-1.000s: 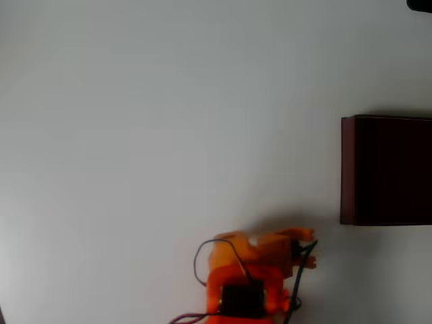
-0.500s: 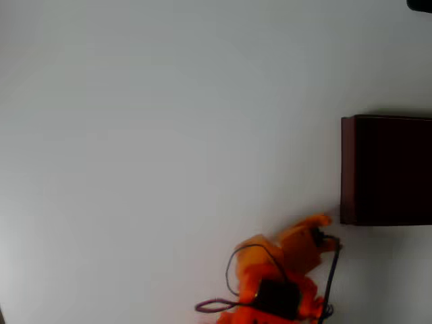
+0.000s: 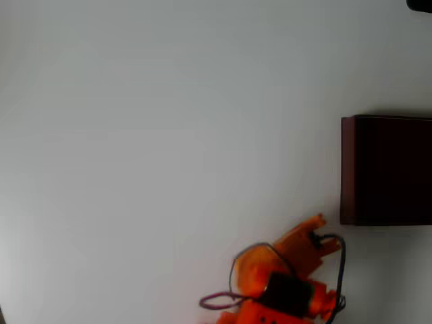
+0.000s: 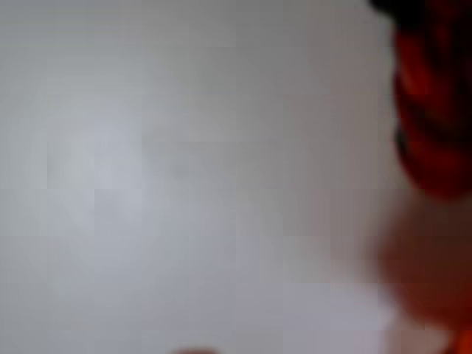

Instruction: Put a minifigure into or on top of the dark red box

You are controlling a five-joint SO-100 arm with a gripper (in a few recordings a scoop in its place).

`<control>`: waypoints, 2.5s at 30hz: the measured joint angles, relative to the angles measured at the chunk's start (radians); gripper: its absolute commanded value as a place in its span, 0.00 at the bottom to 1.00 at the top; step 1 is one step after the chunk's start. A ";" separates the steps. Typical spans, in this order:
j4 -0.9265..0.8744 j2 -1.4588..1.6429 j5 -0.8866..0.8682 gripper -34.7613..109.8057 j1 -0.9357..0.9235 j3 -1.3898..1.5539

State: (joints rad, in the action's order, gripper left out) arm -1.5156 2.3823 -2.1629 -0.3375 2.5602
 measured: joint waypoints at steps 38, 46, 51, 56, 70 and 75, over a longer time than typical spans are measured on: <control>0.351 0.212 0.666 0.36 -0.367 0.178; 0.291 0.221 0.565 0.36 -0.282 0.199; 0.304 0.230 0.503 0.36 -0.209 0.227; 0.298 0.227 0.509 0.36 -0.210 0.235; 0.336 0.242 0.652 0.36 -0.345 0.239; 0.336 0.242 0.650 0.36 -0.347 0.252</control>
State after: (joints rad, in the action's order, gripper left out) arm -1.1796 2.6246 -1.5125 -0.6842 2.8118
